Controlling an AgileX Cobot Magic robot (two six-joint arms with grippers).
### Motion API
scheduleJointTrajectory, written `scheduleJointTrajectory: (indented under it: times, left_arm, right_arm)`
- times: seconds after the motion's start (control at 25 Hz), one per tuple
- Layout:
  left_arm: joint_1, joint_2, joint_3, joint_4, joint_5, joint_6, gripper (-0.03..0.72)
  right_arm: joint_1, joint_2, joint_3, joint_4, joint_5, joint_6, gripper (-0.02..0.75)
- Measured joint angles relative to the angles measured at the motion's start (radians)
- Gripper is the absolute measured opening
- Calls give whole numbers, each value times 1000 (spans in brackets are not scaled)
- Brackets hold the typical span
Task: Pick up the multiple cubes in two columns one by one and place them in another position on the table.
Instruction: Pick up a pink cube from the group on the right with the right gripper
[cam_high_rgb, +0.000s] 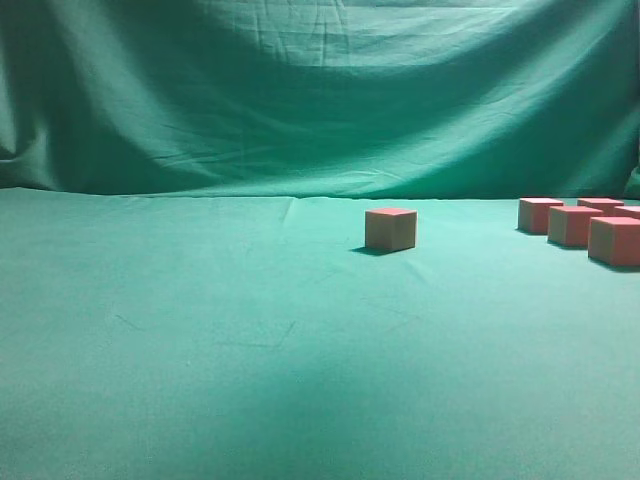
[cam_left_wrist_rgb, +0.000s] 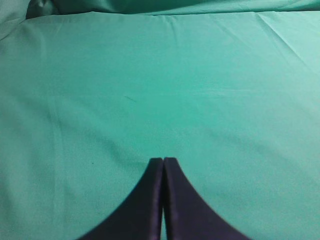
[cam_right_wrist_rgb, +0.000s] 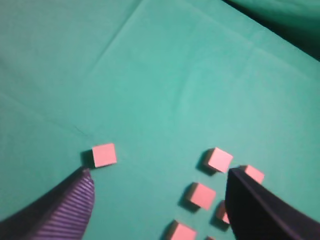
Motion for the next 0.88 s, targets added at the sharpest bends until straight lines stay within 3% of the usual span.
scheduleJointTrajectory:
  times: [0.24, 0.6, 0.88]
  left_arm:
    - [0, 0, 0, 0, 0, 0, 0]
    - [0, 0, 0, 0, 0, 0, 0]
    - [0, 0, 0, 0, 0, 0, 0]
  right_arm:
    - [-60, -162, 312, -33, 4, 34, 536]
    - [-355, -251, 749, 15, -102, 113, 536]
    - [-383, -254, 962, 109, -270, 115, 536]
